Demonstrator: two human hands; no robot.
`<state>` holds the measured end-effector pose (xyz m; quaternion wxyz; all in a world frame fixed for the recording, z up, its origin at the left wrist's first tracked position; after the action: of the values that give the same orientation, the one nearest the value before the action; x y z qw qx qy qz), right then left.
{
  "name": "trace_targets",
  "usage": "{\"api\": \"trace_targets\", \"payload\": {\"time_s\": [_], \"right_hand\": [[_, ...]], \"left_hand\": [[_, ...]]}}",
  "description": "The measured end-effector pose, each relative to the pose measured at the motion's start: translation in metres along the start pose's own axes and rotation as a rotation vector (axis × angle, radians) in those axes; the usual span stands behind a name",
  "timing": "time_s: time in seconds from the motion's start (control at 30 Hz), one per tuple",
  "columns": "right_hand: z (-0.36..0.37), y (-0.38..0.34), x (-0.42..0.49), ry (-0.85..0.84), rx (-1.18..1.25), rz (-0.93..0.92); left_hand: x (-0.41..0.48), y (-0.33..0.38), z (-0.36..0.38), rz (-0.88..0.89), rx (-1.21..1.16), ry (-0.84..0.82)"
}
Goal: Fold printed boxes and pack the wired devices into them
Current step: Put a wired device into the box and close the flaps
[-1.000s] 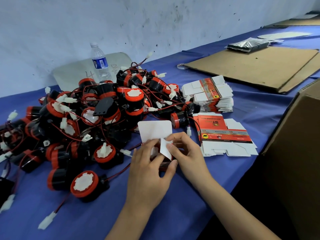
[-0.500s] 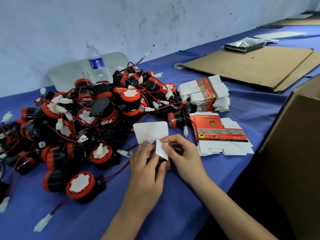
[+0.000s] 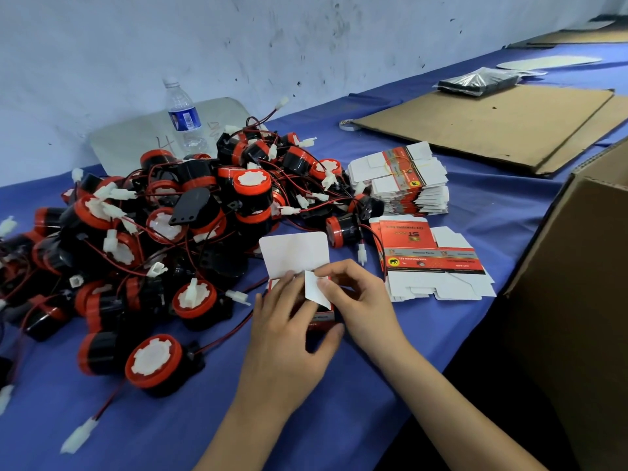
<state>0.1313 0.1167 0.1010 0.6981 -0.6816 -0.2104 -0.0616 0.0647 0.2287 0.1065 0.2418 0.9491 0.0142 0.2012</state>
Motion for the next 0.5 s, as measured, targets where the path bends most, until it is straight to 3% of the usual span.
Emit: {"api": "trace_targets", "payload": {"time_s": [0.27,0.4,0.5], "right_hand": [[0.003,-0.006,-0.002,-0.010,-0.010,-0.029],[0.002,-0.008,-0.001,-0.002,0.064,-0.033],[0.002,-0.008,0.000,-0.021,0.045,-0.048]], "left_hand": [[0.004,0.005,0.004,-0.081,0.179,0.053],[-0.002,0.003,-0.007,-0.130,-0.102,0.174],[-0.002,0.000,-0.015,-0.237,-0.296,0.167]]}}
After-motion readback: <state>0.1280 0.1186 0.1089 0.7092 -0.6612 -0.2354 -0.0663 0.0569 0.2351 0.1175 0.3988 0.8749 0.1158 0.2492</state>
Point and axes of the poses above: each hand's wrist, its own x-axis towards the middle knuckle, its own z-axis out of the palm, y = z × x, the point moved 3 cm from there along x, towards the middle knuckle, and after that the axes turned 9 degrees about -z, right-handed, at the moved point
